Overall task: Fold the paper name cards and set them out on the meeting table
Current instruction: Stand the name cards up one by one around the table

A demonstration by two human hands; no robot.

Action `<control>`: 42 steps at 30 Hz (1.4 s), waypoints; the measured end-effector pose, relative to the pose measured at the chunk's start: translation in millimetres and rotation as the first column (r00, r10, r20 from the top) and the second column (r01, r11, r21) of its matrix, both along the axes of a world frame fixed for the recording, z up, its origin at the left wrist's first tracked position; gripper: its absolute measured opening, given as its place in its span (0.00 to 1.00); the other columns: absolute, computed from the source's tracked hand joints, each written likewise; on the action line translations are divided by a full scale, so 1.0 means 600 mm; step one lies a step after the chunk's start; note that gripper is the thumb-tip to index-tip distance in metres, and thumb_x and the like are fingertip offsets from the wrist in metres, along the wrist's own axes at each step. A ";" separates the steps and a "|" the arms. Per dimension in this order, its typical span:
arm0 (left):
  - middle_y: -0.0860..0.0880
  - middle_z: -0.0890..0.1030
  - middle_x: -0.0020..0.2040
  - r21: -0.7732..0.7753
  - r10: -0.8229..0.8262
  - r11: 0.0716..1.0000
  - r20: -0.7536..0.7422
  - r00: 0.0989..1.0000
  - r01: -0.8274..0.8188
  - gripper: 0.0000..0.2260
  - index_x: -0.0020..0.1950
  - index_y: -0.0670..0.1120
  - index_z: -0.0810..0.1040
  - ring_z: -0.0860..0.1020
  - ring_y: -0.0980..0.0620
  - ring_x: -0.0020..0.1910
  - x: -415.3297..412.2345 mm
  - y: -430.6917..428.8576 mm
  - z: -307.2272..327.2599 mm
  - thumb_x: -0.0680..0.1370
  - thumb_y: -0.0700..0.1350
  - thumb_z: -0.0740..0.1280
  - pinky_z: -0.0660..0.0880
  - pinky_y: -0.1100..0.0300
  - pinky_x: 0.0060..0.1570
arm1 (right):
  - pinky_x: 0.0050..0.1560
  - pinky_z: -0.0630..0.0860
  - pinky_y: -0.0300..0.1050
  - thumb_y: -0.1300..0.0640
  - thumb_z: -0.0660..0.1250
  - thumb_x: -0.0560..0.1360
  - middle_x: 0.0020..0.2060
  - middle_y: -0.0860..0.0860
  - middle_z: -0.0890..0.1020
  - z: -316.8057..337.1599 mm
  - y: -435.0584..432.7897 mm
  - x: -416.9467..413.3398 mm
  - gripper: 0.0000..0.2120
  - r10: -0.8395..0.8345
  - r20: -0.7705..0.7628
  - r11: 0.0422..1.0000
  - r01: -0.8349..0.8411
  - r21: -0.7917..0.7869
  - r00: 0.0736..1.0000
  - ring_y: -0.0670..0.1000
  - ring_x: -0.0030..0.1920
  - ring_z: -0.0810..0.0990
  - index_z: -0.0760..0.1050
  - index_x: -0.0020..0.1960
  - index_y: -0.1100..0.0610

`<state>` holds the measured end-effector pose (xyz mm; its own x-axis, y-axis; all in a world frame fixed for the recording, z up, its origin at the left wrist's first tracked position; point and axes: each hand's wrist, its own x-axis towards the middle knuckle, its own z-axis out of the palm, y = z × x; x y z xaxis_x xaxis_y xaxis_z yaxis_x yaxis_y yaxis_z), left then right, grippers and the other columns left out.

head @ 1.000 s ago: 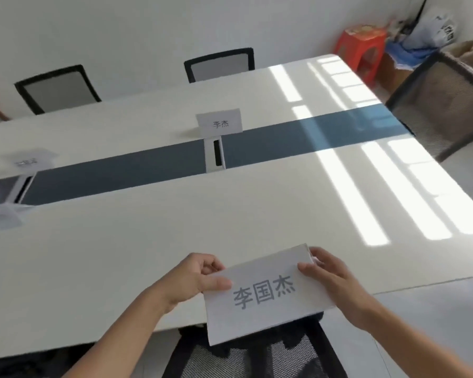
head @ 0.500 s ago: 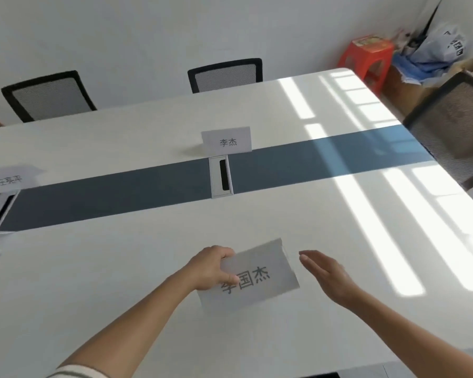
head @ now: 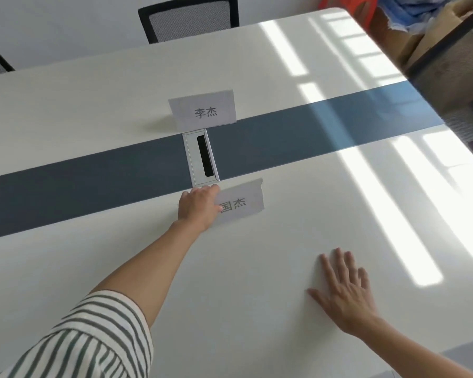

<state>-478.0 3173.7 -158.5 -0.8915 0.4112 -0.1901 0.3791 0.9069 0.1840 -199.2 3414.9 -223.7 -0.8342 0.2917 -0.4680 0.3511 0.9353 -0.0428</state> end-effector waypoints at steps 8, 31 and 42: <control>0.46 0.76 0.60 -0.094 -0.089 0.992 -0.063 0.994 0.083 0.17 0.63 0.47 0.68 0.73 0.42 0.58 -0.048 0.017 -0.028 0.77 0.51 0.63 0.66 0.48 0.54 | 0.72 0.40 0.57 0.29 0.46 0.75 0.77 0.60 0.55 -0.020 0.006 0.005 0.41 0.012 0.037 0.998 -0.014 0.065 0.999 0.58 0.77 0.42 0.52 0.78 0.54; 0.51 0.81 0.46 0.319 0.128 0.928 0.207 0.970 -0.191 0.11 0.56 0.48 0.77 0.79 0.47 0.48 0.156 0.000 0.115 0.75 0.48 0.64 0.77 0.53 0.50 | 0.74 0.54 0.57 0.34 0.58 0.74 0.78 0.56 0.37 0.066 0.031 -0.023 0.44 0.112 0.196 0.989 -0.090 -0.115 0.974 0.59 0.78 0.38 0.39 0.79 0.50; 0.50 0.83 0.45 0.409 0.335 0.611 0.641 0.690 -0.677 0.04 0.50 0.53 0.79 0.82 0.53 0.45 0.579 -0.121 0.186 0.76 0.47 0.68 0.76 0.60 0.47 | 0.50 0.80 0.45 0.53 0.69 0.75 0.40 0.44 0.86 0.191 0.011 0.143 0.07 -0.182 -0.174 0.735 0.017 -0.678 0.968 0.44 0.43 0.84 0.81 0.51 0.50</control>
<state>-130.3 3101.3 -47.0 -0.8453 0.0890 -0.5269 -0.3996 0.5495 0.7338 -113.1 3421.8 -109.2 -0.9201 0.0604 -0.3871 0.3445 0.5952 -0.7260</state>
